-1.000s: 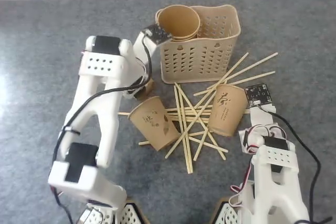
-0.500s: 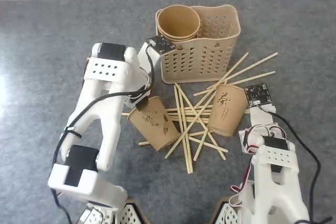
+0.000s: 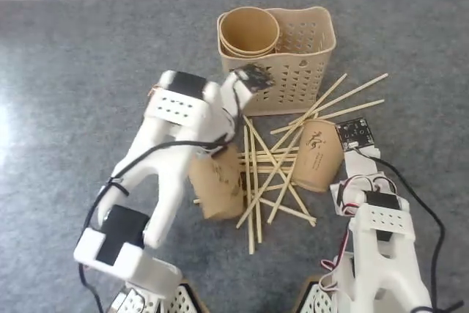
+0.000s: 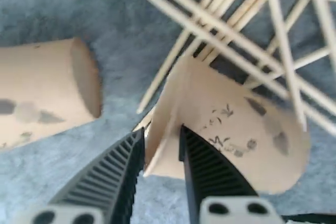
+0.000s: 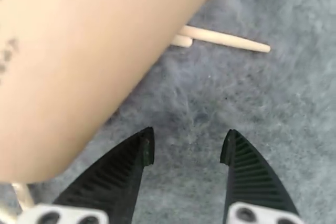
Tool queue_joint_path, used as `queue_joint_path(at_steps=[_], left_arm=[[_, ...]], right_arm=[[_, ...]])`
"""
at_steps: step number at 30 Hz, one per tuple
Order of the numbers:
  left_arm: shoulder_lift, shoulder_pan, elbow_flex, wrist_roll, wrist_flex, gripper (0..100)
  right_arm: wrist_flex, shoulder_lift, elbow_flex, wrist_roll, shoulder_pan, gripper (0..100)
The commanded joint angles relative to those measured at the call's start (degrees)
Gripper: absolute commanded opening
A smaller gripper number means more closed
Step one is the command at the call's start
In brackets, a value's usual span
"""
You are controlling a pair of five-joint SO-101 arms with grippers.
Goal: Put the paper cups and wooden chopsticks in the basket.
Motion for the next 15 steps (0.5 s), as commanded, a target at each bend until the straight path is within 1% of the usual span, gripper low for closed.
queue_joint_path(at_steps=[1, 6, 8, 12, 15], left_arm=[[-0.18, 4.66, 3.91, 0.7, 2.02, 12], [-3.16, 6.15, 5.85, 0.18, 5.19, 12], [-5.27, 6.68, 5.85, -1.41, 7.38, 12], [-9.58, 10.9, 6.2, -2.37, 10.2, 12], [-11.52, 13.89, 8.04, -2.9, 10.11, 12]], right_arm=[[-0.92, -1.19, -0.18, 0.97, -0.4, 22.0], [-0.92, -1.19, -0.18, 1.05, -0.4, 22.0], [-0.92, -1.19, -0.26, 1.05, -0.4, 22.0], [-0.92, -1.19, -0.26, 1.05, -0.4, 22.0], [-0.92, -1.19, -0.26, 1.05, -0.4, 22.0]])
